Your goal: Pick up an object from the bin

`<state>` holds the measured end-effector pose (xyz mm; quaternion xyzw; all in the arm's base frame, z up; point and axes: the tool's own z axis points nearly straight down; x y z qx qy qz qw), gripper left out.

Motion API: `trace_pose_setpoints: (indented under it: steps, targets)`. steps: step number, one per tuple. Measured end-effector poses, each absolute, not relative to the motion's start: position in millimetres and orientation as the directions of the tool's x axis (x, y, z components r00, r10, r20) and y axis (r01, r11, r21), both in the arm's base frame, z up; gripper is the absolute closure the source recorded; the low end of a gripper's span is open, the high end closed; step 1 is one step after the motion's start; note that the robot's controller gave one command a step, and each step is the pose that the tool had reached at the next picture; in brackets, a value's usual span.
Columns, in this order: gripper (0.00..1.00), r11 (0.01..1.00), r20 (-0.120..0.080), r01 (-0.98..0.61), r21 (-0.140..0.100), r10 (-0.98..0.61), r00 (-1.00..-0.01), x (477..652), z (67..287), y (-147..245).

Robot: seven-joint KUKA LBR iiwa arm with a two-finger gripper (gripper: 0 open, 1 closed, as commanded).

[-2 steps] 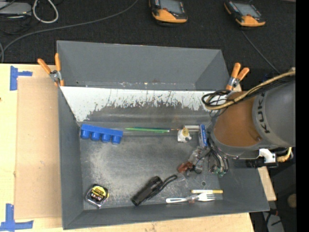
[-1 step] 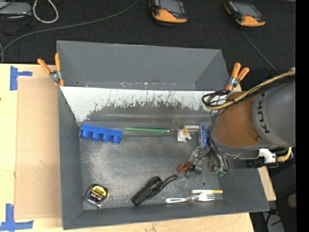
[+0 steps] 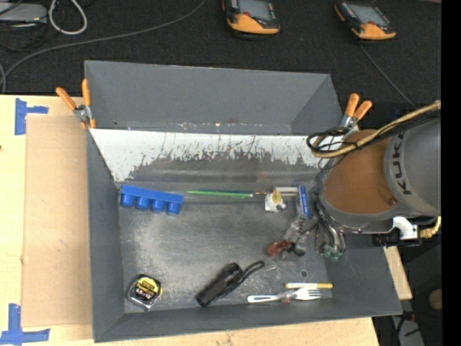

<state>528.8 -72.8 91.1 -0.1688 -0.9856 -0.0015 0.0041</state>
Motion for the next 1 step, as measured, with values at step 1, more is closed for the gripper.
trace_pose_setpoints:
  steps: [1]
  targets:
    - [1.0,0.943,0.01,0.332,0.002,0.332,-0.943,528.3,120.7,-72.9]
